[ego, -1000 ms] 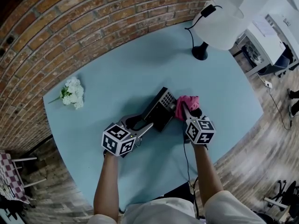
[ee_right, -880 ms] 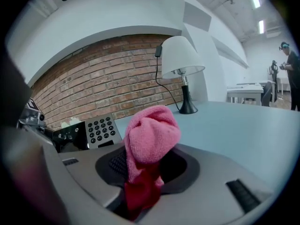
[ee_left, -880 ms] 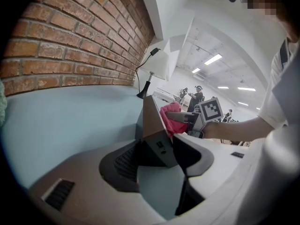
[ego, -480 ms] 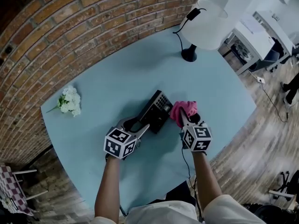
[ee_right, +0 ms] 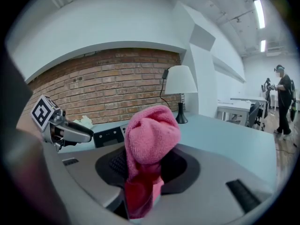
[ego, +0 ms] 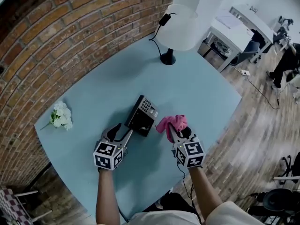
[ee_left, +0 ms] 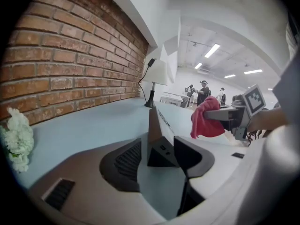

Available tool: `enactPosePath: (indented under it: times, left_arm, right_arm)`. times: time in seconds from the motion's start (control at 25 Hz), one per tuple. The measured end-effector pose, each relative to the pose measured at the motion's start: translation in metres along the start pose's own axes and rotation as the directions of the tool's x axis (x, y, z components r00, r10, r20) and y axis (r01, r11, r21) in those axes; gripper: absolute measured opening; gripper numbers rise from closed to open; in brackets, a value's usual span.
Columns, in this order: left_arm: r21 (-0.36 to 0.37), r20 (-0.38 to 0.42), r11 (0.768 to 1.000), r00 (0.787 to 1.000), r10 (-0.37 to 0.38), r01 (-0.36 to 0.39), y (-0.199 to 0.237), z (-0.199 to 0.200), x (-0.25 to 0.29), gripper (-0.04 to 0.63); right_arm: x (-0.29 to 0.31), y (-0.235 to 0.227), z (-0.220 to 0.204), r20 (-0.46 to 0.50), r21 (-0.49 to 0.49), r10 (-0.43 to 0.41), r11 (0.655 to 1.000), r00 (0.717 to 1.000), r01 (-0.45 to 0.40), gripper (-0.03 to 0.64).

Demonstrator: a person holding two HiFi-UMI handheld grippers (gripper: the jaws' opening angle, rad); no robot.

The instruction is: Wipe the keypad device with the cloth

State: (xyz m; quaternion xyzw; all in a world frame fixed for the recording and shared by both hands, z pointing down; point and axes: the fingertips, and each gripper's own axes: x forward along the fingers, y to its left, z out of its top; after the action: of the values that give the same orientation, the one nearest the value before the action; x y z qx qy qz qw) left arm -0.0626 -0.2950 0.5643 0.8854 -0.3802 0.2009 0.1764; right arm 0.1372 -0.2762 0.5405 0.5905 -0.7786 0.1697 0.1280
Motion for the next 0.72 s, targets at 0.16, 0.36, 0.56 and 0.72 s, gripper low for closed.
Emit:
enactPosePath:
  times: [0.16,0.36,0.56,0.72]
  left_arm:
    - [-0.012,0.029,1.0,0.999,0.015,-0.014,-0.001,0.015,-0.02,0.201]
    - [0.042,0.08,0.996,0.994,0.078,-0.081,-0.02,0.032,-0.049,0.112]
    - [0.109,0.168,0.988,0.982,0.091,-0.11,-0.063,0.057,-0.08,0.028]
    - [0.184,0.208,0.973,0.973,0.102,-0.141,-0.108,0.074,-0.111,0.012]
  right_arm:
    - [-0.024,0.003,0.007,0.011,0.001,-0.001,1.0,1.0,0.001,0.163]
    - [-0.068,0.011,0.031,0.06,-0.047,0.007,0.999,0.998,-0.004,0.163]
    - [-0.12,0.02,0.051,0.086,-0.065,0.041,0.997,0.995,-0.036,0.163]
    - [-0.163,0.028,0.067,0.114,-0.088,0.057,0.995,0.992,-0.047,0.161]
